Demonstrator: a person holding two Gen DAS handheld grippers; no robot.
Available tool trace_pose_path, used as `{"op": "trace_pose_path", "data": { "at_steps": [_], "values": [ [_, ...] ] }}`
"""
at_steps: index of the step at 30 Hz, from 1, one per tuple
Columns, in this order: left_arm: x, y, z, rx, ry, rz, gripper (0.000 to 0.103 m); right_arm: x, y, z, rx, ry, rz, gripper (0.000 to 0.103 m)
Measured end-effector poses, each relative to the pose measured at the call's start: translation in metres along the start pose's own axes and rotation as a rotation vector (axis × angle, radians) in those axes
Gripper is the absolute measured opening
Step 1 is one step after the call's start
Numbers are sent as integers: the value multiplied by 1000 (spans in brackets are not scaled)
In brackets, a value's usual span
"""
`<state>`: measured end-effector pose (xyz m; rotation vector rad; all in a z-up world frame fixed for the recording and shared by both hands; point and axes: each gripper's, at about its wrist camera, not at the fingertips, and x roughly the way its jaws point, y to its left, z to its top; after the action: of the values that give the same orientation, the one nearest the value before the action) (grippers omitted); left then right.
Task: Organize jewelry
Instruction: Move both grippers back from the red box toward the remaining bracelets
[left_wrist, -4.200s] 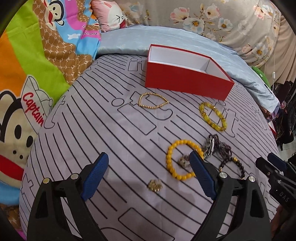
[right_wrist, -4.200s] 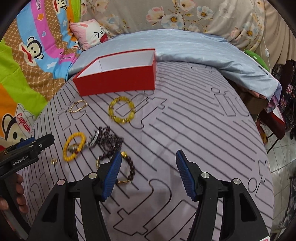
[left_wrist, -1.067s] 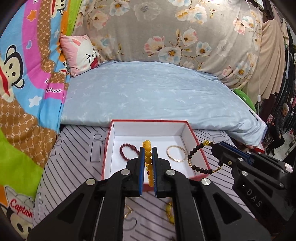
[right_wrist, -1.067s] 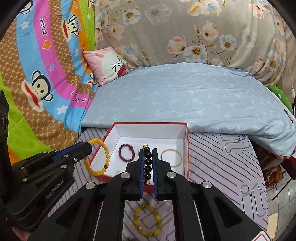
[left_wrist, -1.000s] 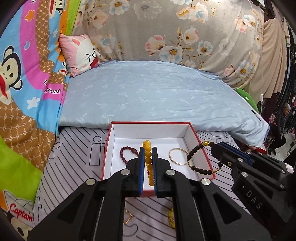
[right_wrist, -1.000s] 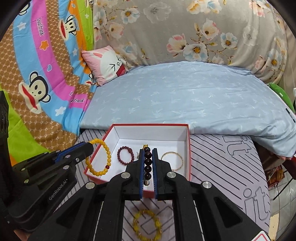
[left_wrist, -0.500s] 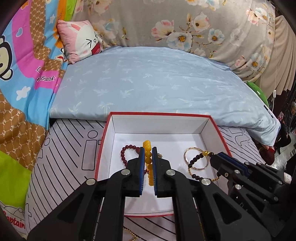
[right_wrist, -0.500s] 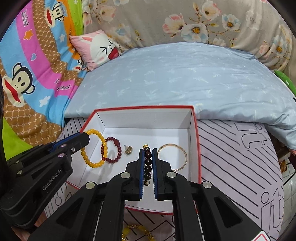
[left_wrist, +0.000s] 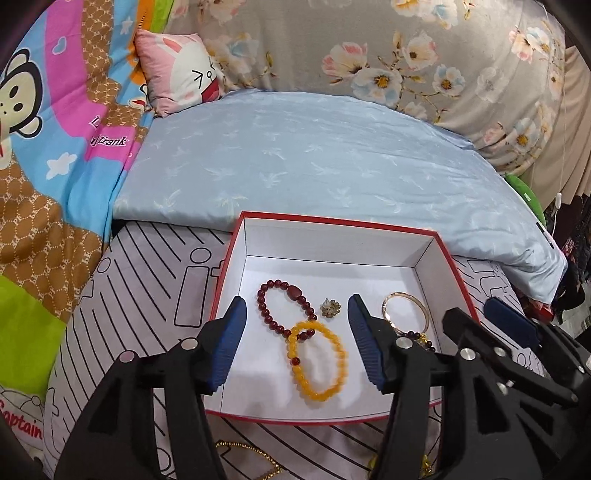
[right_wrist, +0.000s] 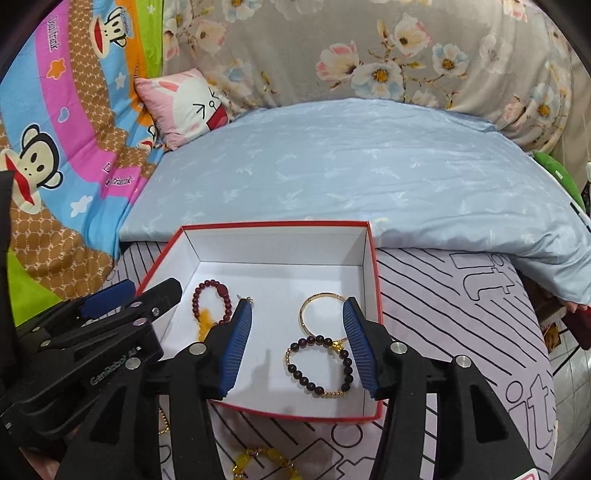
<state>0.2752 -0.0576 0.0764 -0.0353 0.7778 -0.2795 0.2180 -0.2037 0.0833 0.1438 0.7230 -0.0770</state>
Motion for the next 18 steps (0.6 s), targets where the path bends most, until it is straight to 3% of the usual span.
{"op": "trace_pose_path", "data": {
  "at_steps": [10,18],
  "values": [
    [-41,-2,-15,2,-29,-7,54,-44,7,-12,-34,-49,-18,53],
    [-68,9,-49,4,-12,13,55,-71,-3,-46,-17,-23,-28,53]
  ]
}}
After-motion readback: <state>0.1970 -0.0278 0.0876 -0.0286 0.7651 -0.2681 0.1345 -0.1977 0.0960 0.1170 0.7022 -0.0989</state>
